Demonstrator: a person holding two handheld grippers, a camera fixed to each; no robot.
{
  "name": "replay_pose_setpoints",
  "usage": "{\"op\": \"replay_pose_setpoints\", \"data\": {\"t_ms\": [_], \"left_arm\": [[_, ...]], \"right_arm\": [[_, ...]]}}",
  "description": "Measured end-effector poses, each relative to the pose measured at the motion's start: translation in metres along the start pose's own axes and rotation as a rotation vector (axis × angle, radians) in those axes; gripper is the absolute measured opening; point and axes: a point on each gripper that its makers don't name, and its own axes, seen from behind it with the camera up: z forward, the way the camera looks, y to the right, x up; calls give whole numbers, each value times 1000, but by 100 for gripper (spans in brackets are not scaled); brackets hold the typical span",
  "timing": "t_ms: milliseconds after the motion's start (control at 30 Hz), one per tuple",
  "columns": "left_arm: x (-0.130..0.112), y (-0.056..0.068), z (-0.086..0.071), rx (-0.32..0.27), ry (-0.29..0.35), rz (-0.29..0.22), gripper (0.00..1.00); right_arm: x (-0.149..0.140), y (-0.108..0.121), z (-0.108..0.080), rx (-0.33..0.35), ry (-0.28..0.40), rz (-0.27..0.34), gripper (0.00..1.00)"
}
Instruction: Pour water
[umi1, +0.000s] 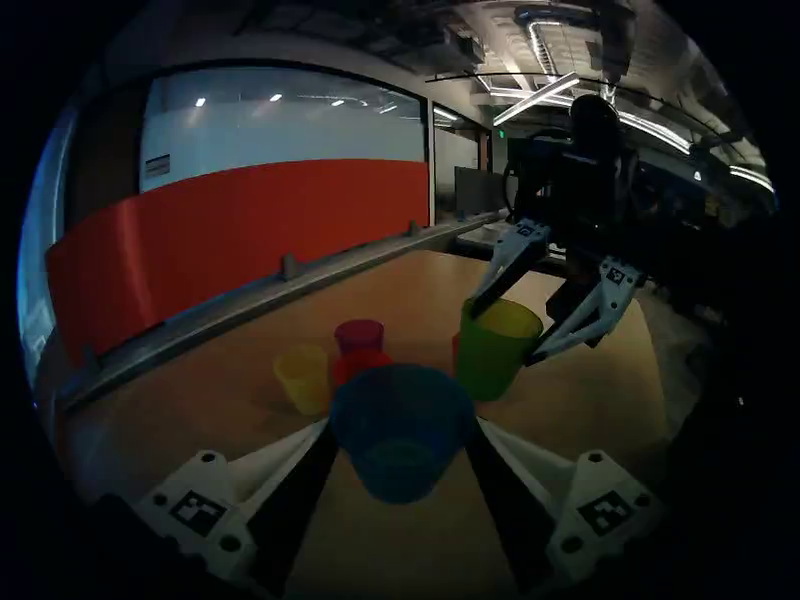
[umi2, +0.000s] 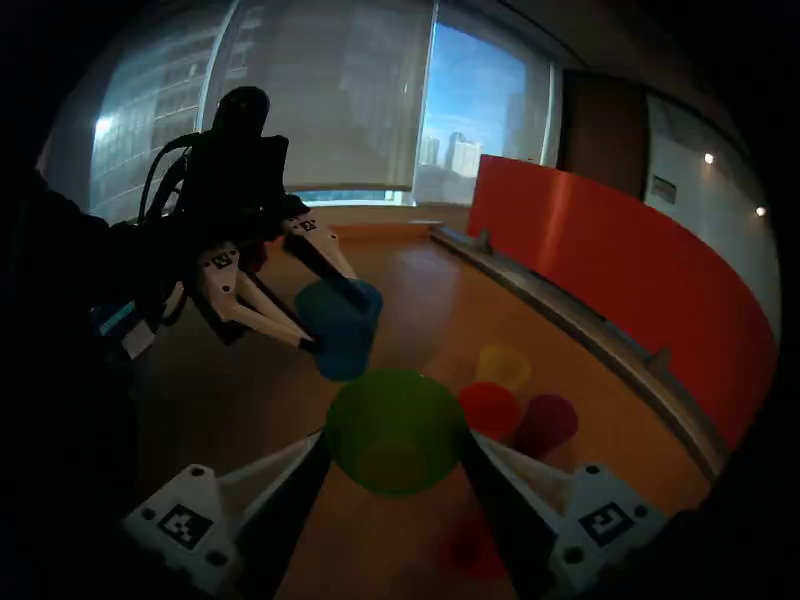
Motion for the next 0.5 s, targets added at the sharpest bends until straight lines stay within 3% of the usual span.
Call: {"op": "replay_pose_setpoints", "data": {"t_ms": [500], "left_arm": [[25, -5, -25, 61, 97, -23, 86]], "right_arm": [[27, -1, -27, -42, 97, 19, 92]]}}
